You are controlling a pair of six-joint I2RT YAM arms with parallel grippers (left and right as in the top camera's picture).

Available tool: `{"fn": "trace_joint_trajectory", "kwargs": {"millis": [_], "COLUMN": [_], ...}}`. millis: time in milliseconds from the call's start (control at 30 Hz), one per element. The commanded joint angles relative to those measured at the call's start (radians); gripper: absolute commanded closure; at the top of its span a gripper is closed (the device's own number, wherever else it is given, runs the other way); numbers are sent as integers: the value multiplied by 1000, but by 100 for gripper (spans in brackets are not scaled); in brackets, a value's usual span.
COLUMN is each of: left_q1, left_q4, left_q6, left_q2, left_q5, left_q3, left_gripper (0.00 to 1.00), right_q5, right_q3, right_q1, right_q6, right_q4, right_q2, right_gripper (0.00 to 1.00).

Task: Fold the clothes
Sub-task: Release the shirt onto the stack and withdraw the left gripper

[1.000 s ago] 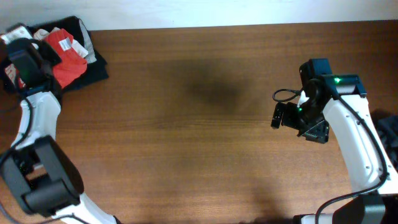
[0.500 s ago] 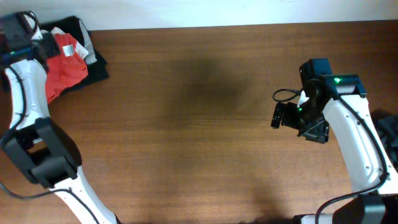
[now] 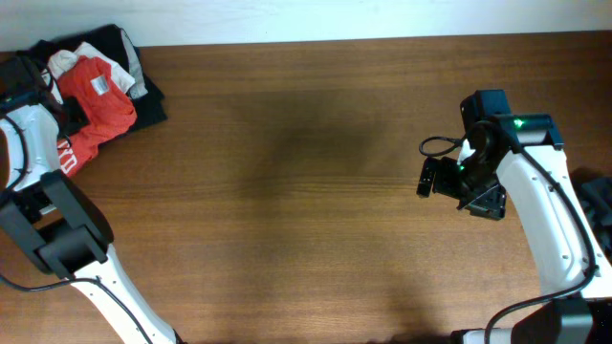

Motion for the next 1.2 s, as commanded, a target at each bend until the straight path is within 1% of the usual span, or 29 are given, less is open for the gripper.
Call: {"fn": "trace_joint_trajectory", "kwargs": {"millis": [0,100,200,333,433,567,633,733,800,833,867,900,967,1000,1067,1167], "left_q1": [-5,-43,-92,-138,-142,-142,-143,-144,-151,-154,-158,-159,-159,-159,-159,-159], "left_q4": [-8,16,62,96,93,91,87,56,42,33,17,1,-88,-117,-230,-442], "left_q6": [-11,-42,-40,-40,-40,-40,-40,-40,-41,-45,-71,-88,-98,-98,-101,-101], "left_q2": [-28,-104,-122,-71,14,88,73,-8,-110,-151,-206,-256,-388,-414,-480,-556], "left_q5": [-8,0,15,11,11,13,12,46,117,155,207,265,467,493,517,521], "left_q3": [31,90,121,119,119,119,126,168,174,174,174,174,174,174,174,174], "left_gripper": [100,100,100,100,100,96,96,92,82,65,44,2,1,1,1,1], "right_q5": [-5,-5,-6,-5,-6,-6,-6,-6,-6,-6,-5,-6,-6,-6,-5,-6], "right_q3": [7,7,7,7,7,7,7,7,7,7,7,7,7,7,7,7], "right_q1": [-5,-5,-5,-5,-5,-5,-5,-5,-5,-5,-5,-5,-5,-5,-5,-5], "right_q6": [-3,-3,-3,-3,-3,-3,-3,-3,-3,-3,-3,-3,-3,-3,-3,-3], "right_q4": [-2,-2,-2,-2,-2,-2,-2,-2,-2,-2,-2,-2,-2,-2,-2,-2], "right_q2": [0,0,0,0,0,0,0,0,0,0,0,0,0,0,0,0], "right_gripper": [1,1,1,1,1,1,1,1,1,1,1,1,1,1,1,2]}}
